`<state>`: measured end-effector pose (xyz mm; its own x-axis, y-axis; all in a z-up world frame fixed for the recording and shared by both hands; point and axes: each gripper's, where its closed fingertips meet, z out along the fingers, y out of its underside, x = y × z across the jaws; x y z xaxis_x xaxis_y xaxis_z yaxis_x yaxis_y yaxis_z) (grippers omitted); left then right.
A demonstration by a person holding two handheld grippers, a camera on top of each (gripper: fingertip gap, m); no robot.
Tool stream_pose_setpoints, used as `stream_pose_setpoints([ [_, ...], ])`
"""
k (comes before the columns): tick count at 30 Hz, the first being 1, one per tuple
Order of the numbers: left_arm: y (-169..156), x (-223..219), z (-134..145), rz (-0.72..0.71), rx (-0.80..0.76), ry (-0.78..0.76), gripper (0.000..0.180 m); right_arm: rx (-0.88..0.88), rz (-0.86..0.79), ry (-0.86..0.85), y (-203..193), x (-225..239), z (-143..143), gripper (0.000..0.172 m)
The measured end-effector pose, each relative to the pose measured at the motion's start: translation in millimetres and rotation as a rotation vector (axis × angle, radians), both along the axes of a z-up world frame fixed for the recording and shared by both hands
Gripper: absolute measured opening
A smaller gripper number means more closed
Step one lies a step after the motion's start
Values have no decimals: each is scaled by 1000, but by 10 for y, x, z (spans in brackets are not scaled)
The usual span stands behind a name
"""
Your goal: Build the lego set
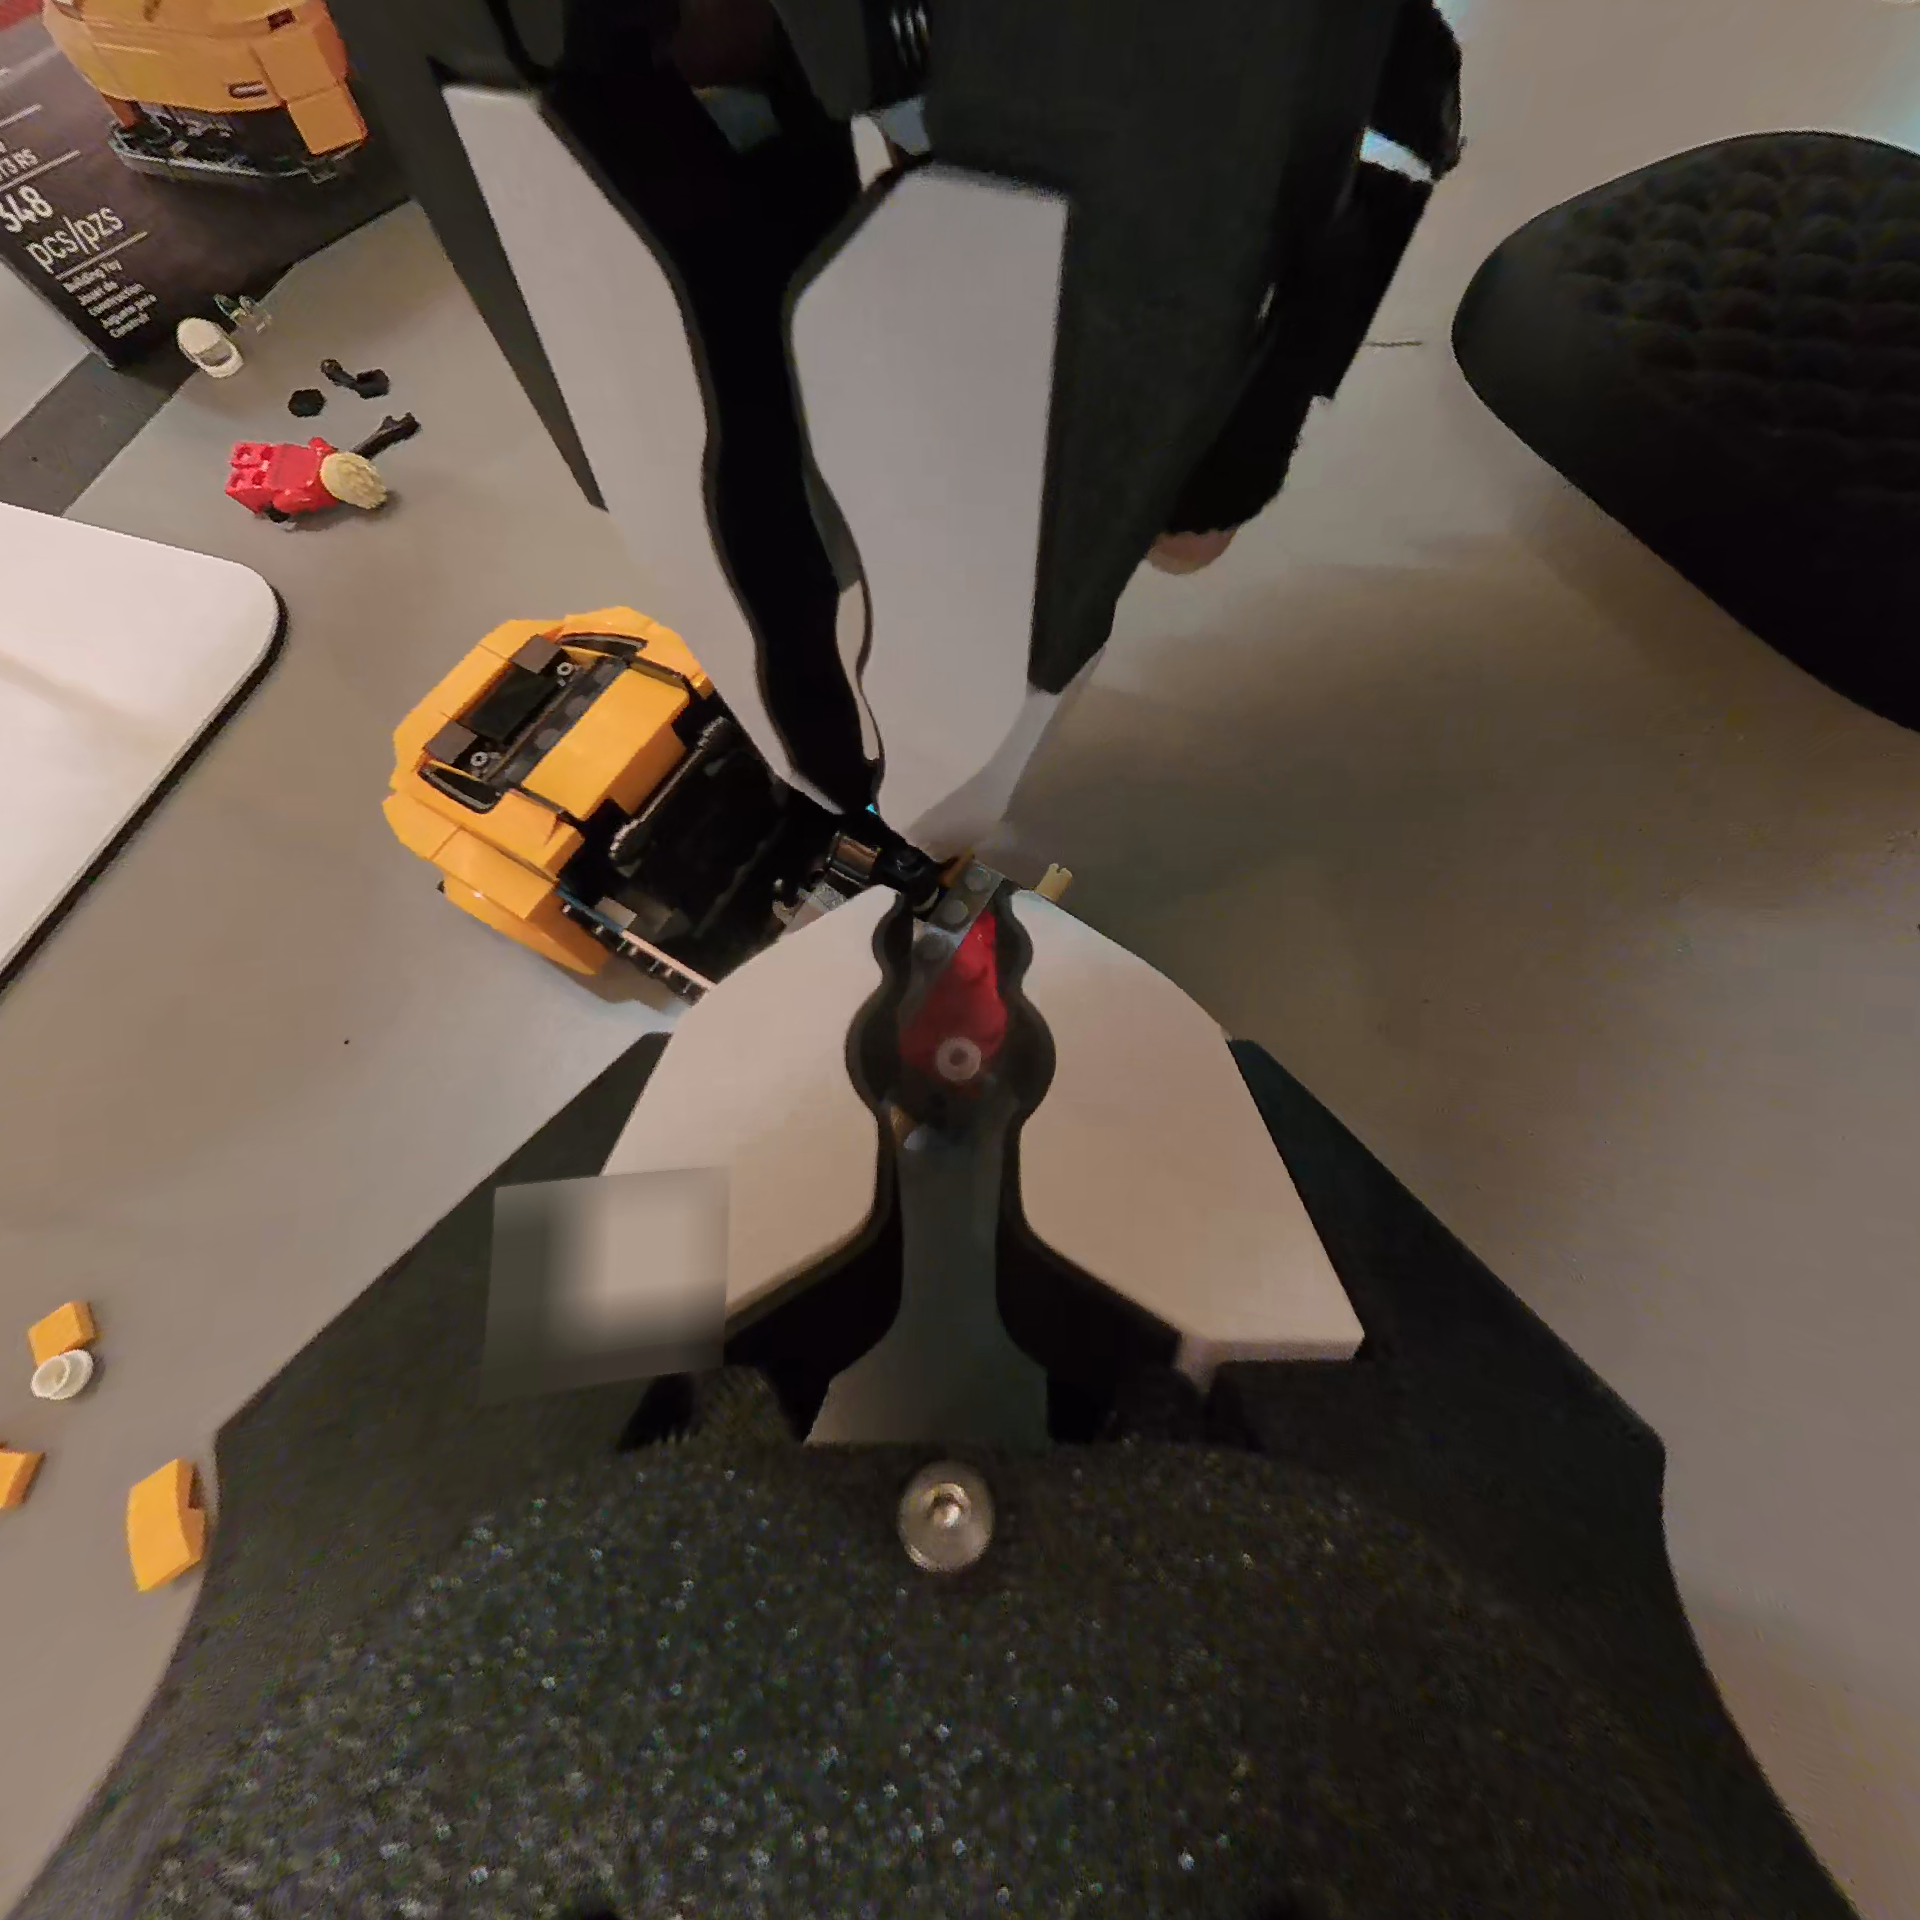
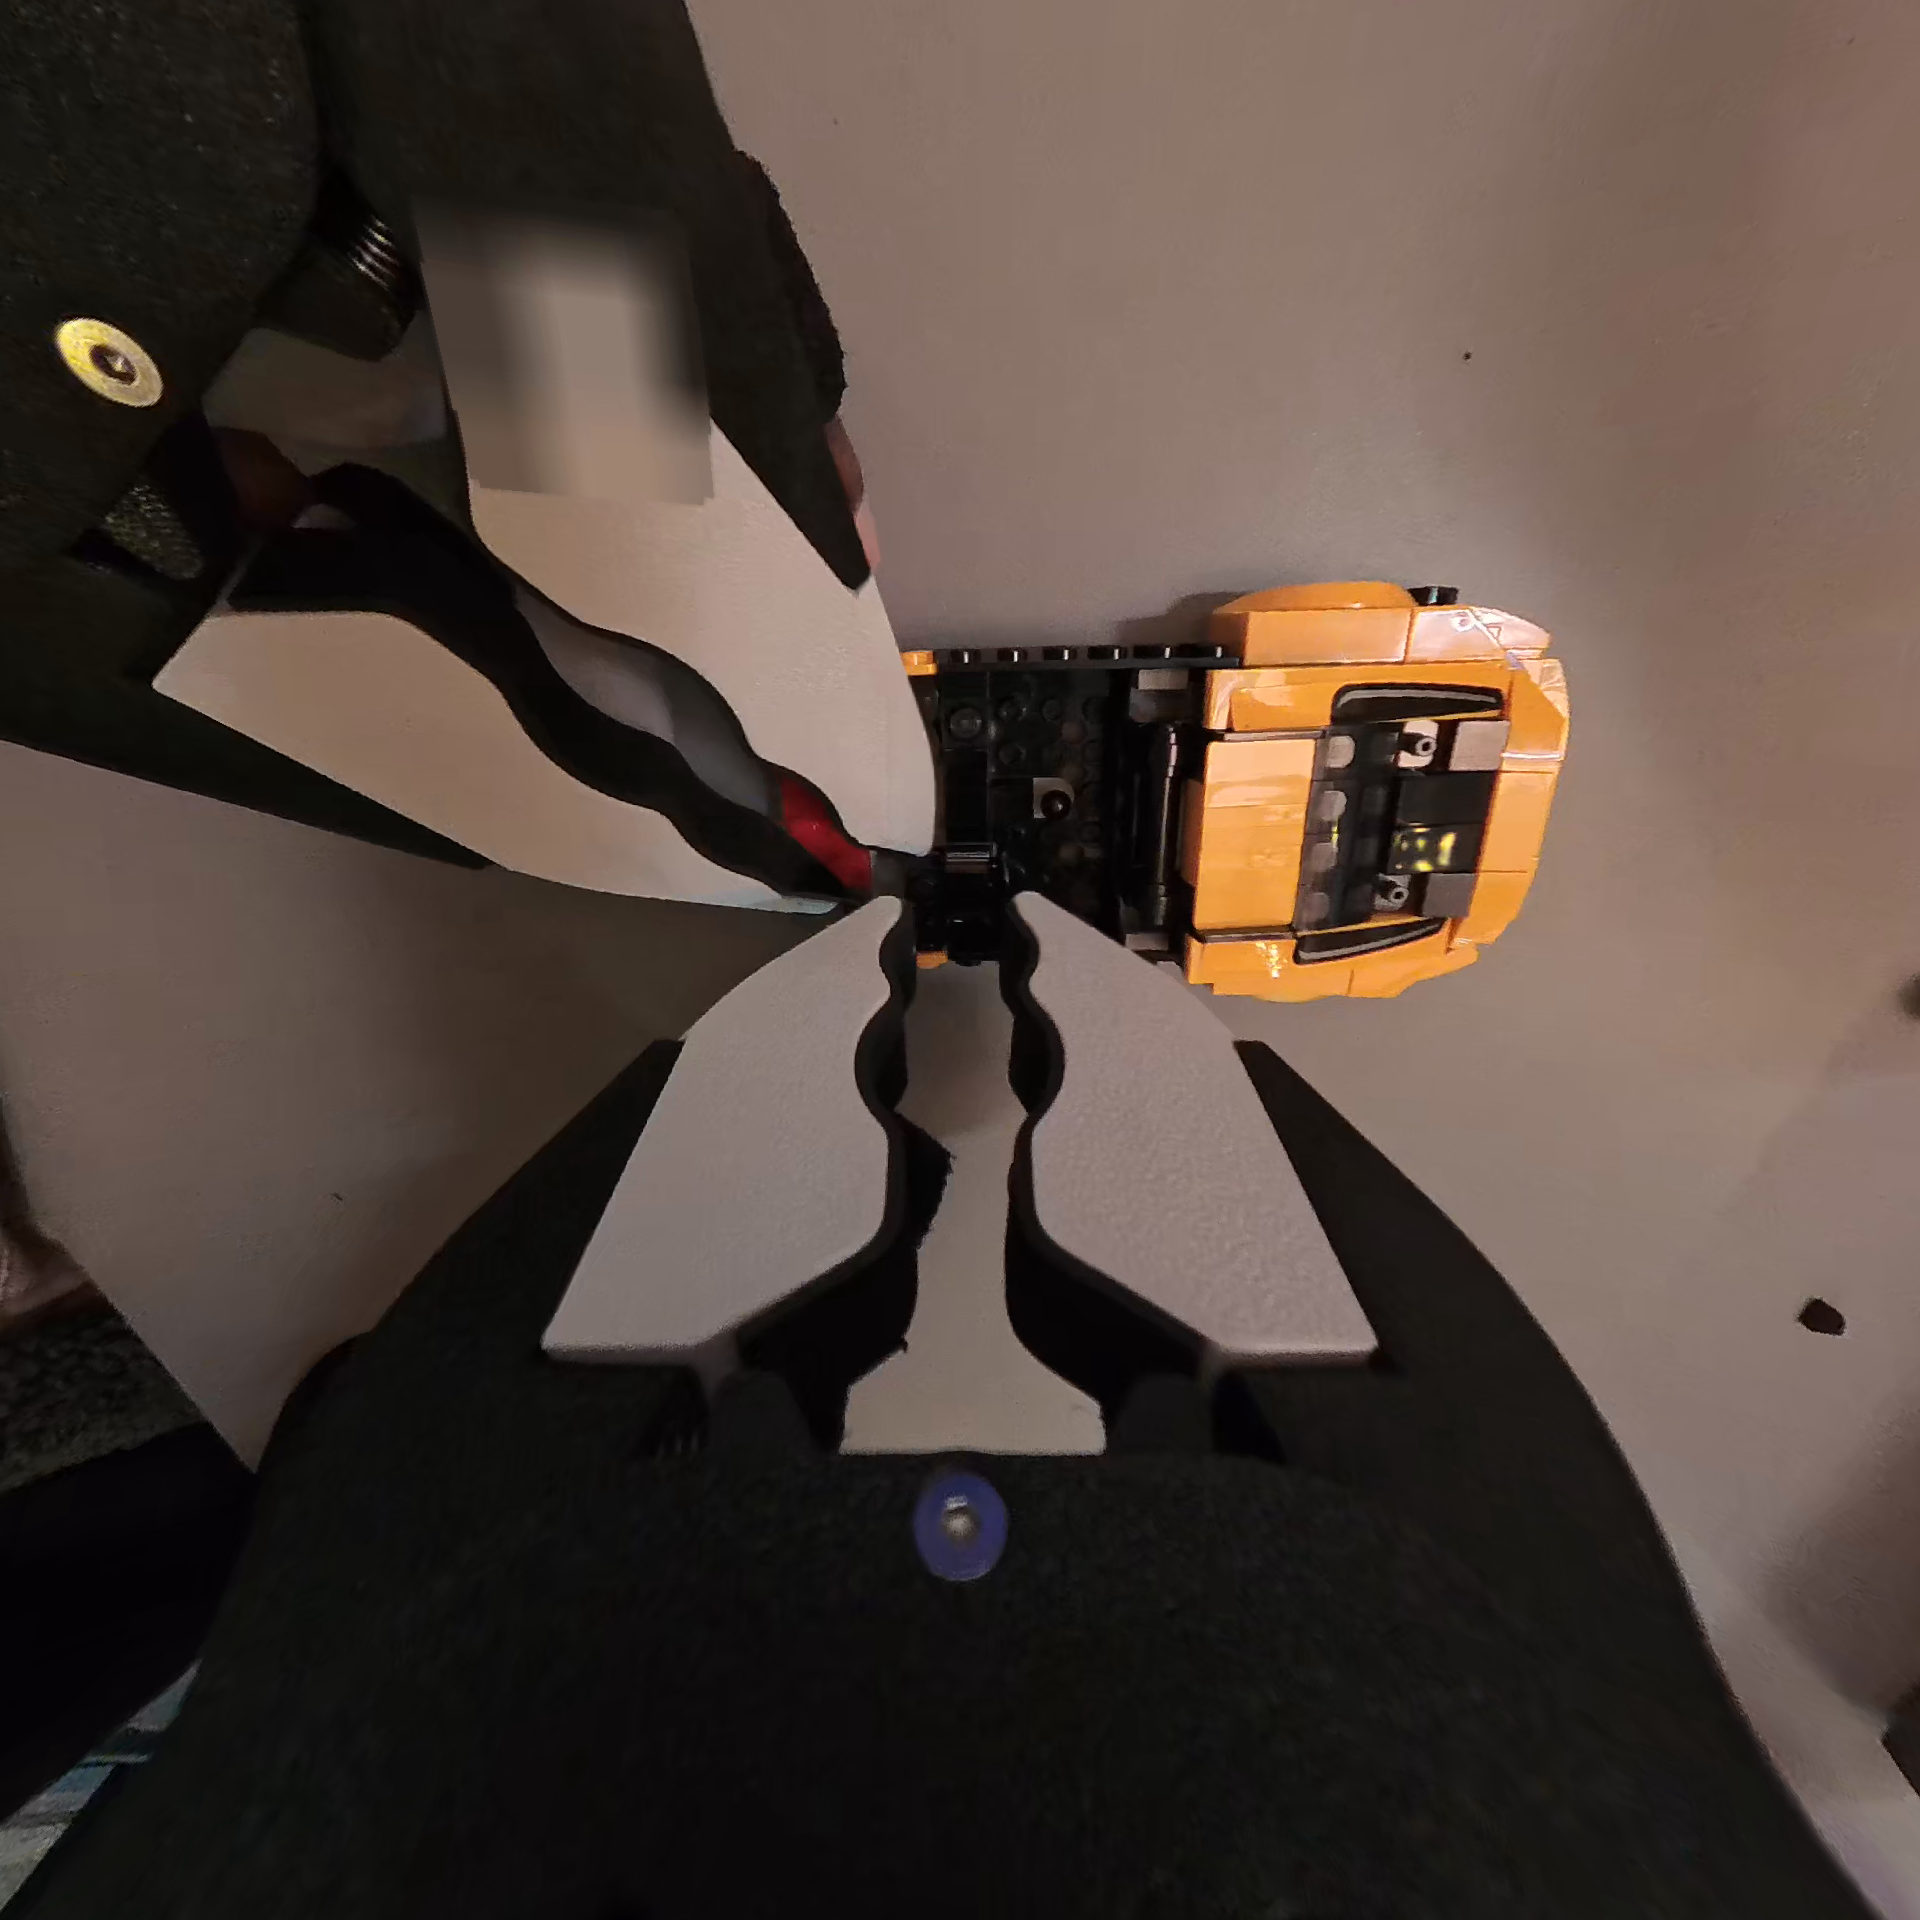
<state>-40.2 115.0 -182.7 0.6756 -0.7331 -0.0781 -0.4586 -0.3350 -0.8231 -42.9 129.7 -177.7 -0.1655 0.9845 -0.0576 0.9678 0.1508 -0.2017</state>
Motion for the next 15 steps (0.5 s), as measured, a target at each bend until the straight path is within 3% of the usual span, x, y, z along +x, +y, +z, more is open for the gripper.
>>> stream_pose_setpoints([
  [15,15,-11,-2,10,-11,-8,13,-90,87,-50,51,-39,-9,13],
])
